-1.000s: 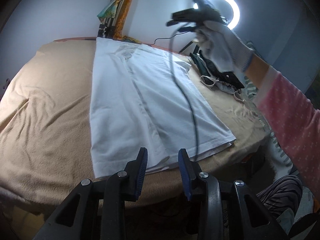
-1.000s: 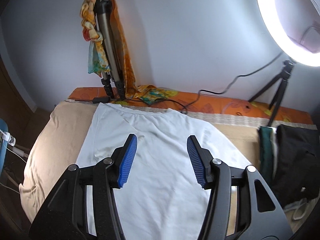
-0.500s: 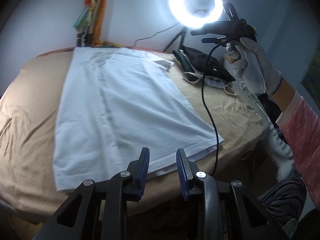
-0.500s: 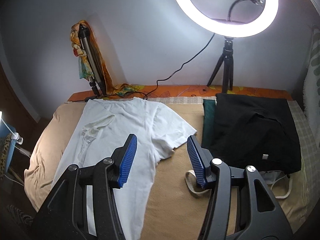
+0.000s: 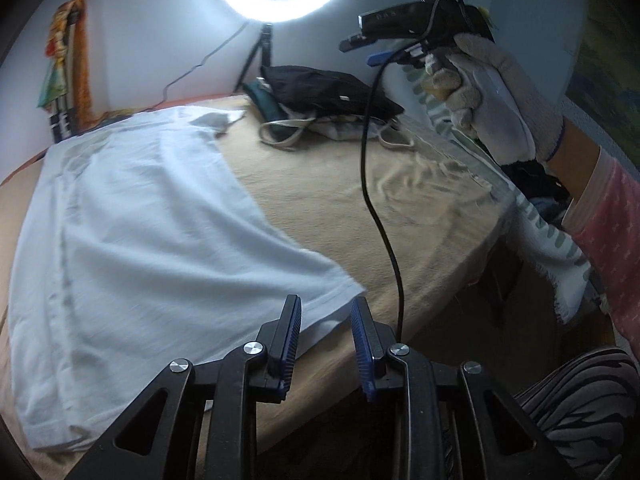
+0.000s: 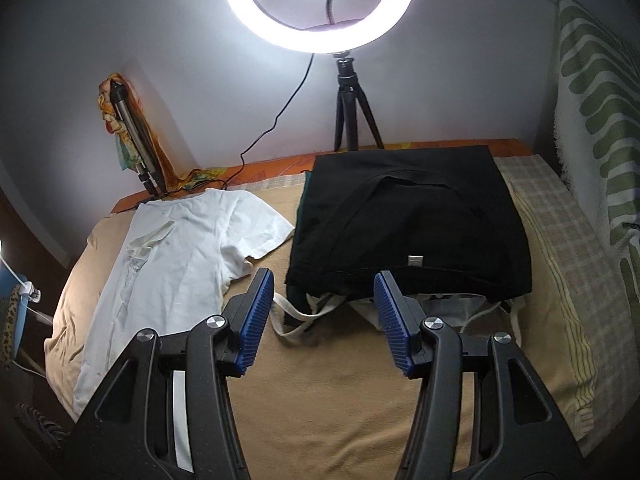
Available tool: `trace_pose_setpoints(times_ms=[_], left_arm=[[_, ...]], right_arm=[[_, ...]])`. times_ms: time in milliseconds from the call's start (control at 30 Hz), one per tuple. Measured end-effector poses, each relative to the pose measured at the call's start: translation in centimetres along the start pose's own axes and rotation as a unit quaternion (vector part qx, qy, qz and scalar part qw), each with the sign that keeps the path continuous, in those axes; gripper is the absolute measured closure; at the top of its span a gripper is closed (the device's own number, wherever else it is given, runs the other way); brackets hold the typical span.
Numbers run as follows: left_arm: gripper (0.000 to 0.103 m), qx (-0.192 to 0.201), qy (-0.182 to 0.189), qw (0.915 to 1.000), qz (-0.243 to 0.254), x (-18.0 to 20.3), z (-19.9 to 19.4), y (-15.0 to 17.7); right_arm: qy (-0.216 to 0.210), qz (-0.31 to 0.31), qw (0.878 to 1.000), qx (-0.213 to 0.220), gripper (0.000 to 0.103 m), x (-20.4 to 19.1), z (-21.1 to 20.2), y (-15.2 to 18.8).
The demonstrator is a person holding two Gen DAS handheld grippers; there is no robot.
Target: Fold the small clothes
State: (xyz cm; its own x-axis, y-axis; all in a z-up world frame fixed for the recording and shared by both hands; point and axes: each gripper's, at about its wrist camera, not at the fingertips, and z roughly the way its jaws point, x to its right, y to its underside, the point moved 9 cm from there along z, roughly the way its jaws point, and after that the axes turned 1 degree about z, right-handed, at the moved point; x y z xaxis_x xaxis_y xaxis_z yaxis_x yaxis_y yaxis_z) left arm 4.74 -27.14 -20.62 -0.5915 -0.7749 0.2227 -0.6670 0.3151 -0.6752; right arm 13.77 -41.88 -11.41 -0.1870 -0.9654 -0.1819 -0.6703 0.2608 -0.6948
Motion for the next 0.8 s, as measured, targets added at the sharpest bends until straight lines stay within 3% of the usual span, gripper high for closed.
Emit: trace_pose_setpoints(times_ms=[167,367,467,533,667,800], left_arm=[[0.069,-0.015,0.004,0.9996,0.025,1.9,3.1,-0.8],[0.07,-0.043,-0.012,0.9988,0.023,1.2,5.8,-0.2],[0.081,-0.035,-0.019,0.9988,0.027,0.8,6.1,0.0],[0.097,-0.031,-0.021,0.9988,0.032,0.5,6.2,-0.1],[0.101,-0.026,0.029,0.9986,-0.035,-1.1,5.1,-0.5],[0.101,-0.011,0.047,0.996,-0.075,-2.3,3.3,-0.9]], right_arm=[[-0.025,0.026,0.999,-0.013,0.048,1.5,0.6,0.5],[-0.09,0.042,0.994,-0.045,0.048,-0.8,3.4,1.6],[-0.111,0.038,0.991,-0.062,0.048,-2.5,5.3,2.2],[-0.123,0.036,0.989,-0.075,0.048,-3.8,6.8,2.5],[-0.141,0.041,0.984,-0.097,0.048,-5.9,9.7,3.0],[-0.152,0.05,0.98,-0.115,0.048,-7.9,12.6,3.1]])
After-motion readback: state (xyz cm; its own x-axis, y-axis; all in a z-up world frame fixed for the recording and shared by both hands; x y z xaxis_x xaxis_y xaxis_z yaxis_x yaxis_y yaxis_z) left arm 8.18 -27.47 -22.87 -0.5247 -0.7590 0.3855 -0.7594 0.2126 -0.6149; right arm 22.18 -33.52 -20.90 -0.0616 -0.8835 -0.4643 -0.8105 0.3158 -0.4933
